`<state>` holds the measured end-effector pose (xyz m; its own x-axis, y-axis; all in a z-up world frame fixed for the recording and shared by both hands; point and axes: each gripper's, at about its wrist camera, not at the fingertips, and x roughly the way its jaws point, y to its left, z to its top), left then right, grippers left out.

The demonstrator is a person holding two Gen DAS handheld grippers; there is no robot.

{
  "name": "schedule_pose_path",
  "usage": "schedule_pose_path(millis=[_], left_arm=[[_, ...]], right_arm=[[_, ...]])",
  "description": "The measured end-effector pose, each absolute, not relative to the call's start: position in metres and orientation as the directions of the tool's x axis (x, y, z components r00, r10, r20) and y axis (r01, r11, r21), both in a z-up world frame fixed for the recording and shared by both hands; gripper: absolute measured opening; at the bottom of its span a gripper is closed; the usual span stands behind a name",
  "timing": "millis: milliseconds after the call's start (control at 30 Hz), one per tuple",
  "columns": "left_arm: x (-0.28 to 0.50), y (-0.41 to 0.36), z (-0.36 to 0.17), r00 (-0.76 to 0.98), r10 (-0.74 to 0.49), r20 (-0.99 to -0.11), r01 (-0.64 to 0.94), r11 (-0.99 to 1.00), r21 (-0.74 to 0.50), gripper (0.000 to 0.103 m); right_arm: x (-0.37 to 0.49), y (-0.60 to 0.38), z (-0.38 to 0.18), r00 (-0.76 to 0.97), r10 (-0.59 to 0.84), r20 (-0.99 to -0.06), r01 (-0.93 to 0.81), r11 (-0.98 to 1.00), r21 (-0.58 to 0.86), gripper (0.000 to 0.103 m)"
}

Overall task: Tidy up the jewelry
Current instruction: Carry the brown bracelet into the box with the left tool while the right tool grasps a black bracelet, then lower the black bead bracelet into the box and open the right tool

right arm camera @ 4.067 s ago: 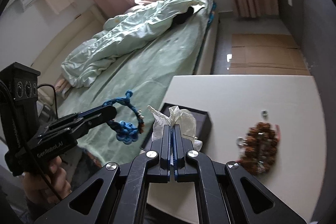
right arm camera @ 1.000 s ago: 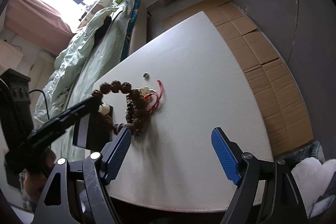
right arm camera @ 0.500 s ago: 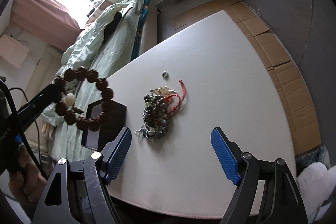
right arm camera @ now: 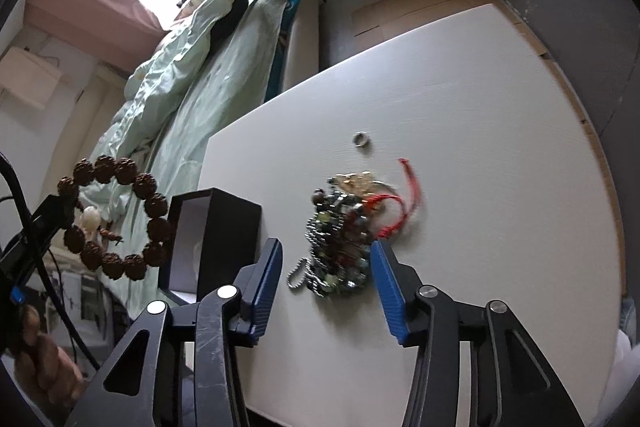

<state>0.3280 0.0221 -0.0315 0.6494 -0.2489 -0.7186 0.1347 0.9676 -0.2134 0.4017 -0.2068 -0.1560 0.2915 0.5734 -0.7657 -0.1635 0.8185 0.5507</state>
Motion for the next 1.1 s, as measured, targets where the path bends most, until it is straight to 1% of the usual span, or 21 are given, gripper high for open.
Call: schedule_pose_path(millis=[100,233,267,300,333,367,467,600,867,967,1033,1100], left_arm=[[0.324,0.032,-0.032,0.655,-0.240,-0.717,0.117,0.969,-0.217,0.018],[0.318,0.043,-0.032,0.663,-0.230,-0.713,0.093,0.970,-0.226,0.018],[0.317,0.046,-0.033,0.664,-0.228,-0.712,0.088,0.970,-0.229,0.018],[0.315,0.049,-0.033,0.665,-0.226,-0.712,0.082,0.969,-0.231,0.018],[0.314,0.052,-0.034,0.665,-0.224,-0.712,0.077,0.969,-0.233,0.018],[0.314,0.053,-0.034,0.666,-0.222,-0.712,0.072,0.969,-0.235,0.018],[0.314,0.058,-0.039,0.662,-0.221,-0.716,0.059,0.968,-0.245,0.018],[0.316,0.063,-0.048,0.651,-0.230,-0.723,0.043,0.963,-0.267,0.018],[0.322,0.064,-0.065,0.627,-0.253,-0.737,0.031,0.953,-0.301,0.018],[0.326,0.063,-0.067,0.617,-0.268,-0.740,0.037,0.949,-0.313,0.020],[0.327,0.064,-0.068,0.607,-0.276,-0.745,0.033,0.946,-0.324,0.028],[0.325,0.067,-0.067,0.618,-0.281,-0.734,0.029,0.941,-0.336,0.051]], right_arm=[[0.406,-0.197,-0.161,0.270,0.572,-0.775,-0.168,0.820,0.547,0.040],[0.411,-0.186,-0.170,0.244,0.552,-0.797,-0.166,0.834,0.527,0.037],[0.412,-0.183,-0.172,0.238,0.549,-0.801,-0.164,0.836,0.524,0.030],[0.413,-0.182,-0.175,0.231,0.544,-0.807,-0.163,0.839,0.519,0.020],[0.413,-0.181,-0.176,0.228,0.536,-0.813,-0.161,0.844,0.511,0.013],[0.413,-0.180,-0.177,0.229,0.530,-0.816,-0.160,0.848,0.505,0.010],[0.407,-0.179,-0.166,0.251,0.555,-0.793,-0.196,0.832,0.520,0.010],[0.399,-0.176,-0.137,0.287,0.582,-0.761,-0.249,0.812,0.527,0.010],[0.391,-0.168,-0.086,0.352,0.592,-0.725,-0.317,0.804,0.503,0.010],[0.388,-0.164,-0.068,0.376,0.592,-0.712,-0.339,0.804,0.489,0.010],[0.384,-0.163,-0.057,0.388,0.597,-0.702,-0.352,0.800,0.485,0.010],[0.382,-0.160,-0.046,0.398,0.605,-0.690,-0.368,0.794,0.484,0.010]])
